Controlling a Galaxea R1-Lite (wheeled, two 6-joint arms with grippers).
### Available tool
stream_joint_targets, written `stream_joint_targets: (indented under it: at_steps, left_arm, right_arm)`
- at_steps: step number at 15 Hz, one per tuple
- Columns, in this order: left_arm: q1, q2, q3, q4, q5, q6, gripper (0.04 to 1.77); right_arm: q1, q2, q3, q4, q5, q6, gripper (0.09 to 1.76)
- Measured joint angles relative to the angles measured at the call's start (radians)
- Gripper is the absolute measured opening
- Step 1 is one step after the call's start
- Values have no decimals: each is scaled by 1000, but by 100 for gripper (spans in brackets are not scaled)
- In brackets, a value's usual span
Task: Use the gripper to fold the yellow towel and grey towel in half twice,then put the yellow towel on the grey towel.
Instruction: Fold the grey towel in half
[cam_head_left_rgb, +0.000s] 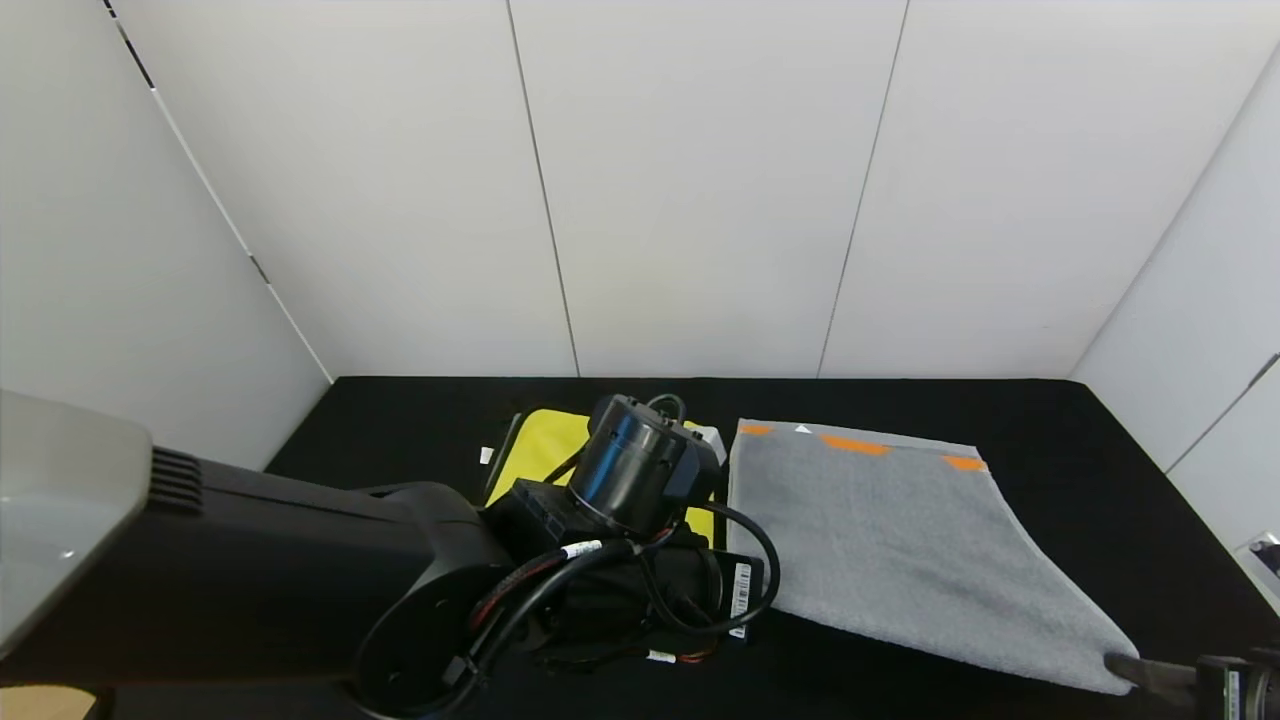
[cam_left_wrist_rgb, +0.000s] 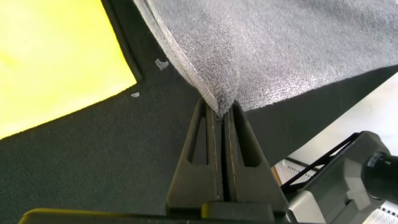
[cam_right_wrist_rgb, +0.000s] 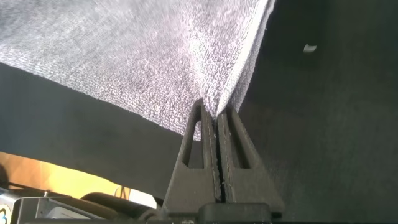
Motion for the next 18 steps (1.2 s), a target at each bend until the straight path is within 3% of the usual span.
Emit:
stream_joint_targets:
  at_steps: [5,10,18]
  left_arm:
    - [0,-22,-1,0,19,0,13]
    - [8,-3,-17,-2,18,3,13]
    - [100,135,-234,18,4,74,13]
  right_arm:
    - [2,-94,-7,17,0,0,14]
    - [7,-76,-20,14,-1,0,14]
    - [-24,153,-200,8,2,0,14]
